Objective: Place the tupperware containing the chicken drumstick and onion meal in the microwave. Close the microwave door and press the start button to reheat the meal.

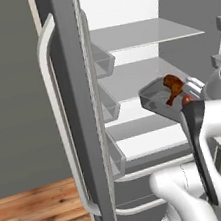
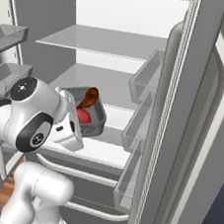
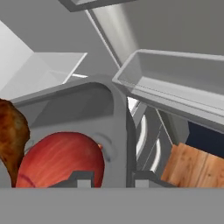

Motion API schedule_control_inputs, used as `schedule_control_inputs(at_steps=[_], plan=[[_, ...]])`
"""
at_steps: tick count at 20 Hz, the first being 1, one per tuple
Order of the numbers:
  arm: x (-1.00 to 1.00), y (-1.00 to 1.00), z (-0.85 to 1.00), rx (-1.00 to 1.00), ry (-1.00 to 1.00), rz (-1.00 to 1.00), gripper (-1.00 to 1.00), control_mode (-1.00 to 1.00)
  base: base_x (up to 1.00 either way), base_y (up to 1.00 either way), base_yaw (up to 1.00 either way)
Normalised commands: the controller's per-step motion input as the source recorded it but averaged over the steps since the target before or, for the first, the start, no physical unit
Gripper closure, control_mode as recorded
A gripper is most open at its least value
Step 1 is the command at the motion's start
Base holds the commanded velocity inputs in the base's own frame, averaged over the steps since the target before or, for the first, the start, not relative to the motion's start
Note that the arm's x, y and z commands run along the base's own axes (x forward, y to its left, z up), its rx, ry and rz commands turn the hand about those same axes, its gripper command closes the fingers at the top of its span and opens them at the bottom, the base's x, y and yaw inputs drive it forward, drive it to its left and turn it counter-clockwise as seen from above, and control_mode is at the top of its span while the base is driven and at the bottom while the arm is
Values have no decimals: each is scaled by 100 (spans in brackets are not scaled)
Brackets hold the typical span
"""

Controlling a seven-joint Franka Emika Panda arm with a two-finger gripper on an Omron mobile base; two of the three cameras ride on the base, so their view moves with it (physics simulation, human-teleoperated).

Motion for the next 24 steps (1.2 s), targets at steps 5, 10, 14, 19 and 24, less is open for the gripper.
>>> schedule_control_inputs(at_steps=[5, 10, 14, 19, 24], plan=[[-16, 1, 0, 0, 0, 0, 100, 100, 0, 0, 0], [0, 0, 0, 0, 0, 0, 100, 100, -7, 0, 0], [0, 0, 0, 0, 0, 0, 100, 100, -55, 0, 8], [0, 0, 0, 0, 0, 0, 100, 100, -65, 2, 13], [0, 0, 0, 0, 0, 0, 100, 100, -59, 7, 18]])
